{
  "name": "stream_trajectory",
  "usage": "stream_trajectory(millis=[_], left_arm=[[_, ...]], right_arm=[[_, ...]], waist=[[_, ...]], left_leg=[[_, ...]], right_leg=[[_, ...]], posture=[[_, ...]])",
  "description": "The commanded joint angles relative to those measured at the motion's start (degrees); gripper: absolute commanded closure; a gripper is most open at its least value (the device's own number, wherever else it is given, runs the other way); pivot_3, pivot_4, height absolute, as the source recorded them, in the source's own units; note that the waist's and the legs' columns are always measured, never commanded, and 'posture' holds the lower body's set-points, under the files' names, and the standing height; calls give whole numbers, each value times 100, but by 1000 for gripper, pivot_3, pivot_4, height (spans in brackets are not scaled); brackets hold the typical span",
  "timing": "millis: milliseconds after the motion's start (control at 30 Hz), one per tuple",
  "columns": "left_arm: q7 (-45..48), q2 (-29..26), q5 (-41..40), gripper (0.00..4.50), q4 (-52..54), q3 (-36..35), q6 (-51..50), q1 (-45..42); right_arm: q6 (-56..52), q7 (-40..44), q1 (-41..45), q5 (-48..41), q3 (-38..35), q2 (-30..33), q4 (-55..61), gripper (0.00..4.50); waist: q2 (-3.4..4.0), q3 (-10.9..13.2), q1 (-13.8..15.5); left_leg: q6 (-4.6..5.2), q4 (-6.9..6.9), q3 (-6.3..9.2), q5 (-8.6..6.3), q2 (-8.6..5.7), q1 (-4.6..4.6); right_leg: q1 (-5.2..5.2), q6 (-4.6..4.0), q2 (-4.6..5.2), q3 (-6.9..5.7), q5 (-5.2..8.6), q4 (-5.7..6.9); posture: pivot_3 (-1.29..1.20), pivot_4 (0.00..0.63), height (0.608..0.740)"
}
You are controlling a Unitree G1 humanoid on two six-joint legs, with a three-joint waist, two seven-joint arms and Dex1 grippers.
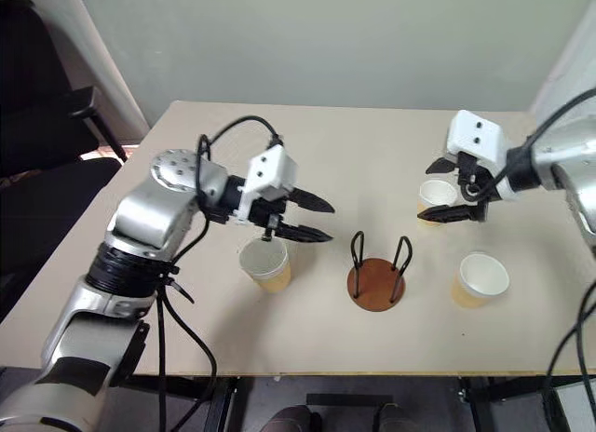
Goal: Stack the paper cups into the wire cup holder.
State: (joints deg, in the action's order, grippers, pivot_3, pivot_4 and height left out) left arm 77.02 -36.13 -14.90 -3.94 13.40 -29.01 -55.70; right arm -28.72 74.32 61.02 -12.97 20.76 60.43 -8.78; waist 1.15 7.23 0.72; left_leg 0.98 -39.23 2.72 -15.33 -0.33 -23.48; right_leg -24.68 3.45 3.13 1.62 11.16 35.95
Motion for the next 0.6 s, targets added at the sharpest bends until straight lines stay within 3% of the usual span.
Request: stream_trajectory(millis=[33,367,567,600], left_arm=[[-104,-127,-118,1897,37,-293,-81,-102],[-362,-617,-336,1897,462,-675,-452,467],[-539,-620,-389,1897,623,-680,-433,629],[-555,-628,-400,1854,636,-675,-431,642]], right_arm=[[639,204,317,727,234,-294,-763,0],[2295,-155,883,2469,738,-1317,-3503,0],[2875,-467,1063,2969,660,-1646,-4374,0],[2938,-491,1077,3022,640,-1664,-4447,366]], waist=[[0,0,0],[3,-1,-16],[3,-1,0],[3,-1,1]], left_leg=[[-1,2,0,0,0,-1],[-13,15,-1,5,1,-51],[-16,13,1,6,0,-57],[-17,13,1,6,0,-57]], right_leg=[[-2,-2,0,0,1,0],[-64,-7,-1,-3,0,-2],[-64,-11,1,-5,-2,-2],[-64,-12,1,-5,-3,-2]], posture=[[0,150,740],[0,150,740],[0,150,740],[0,150,740]])
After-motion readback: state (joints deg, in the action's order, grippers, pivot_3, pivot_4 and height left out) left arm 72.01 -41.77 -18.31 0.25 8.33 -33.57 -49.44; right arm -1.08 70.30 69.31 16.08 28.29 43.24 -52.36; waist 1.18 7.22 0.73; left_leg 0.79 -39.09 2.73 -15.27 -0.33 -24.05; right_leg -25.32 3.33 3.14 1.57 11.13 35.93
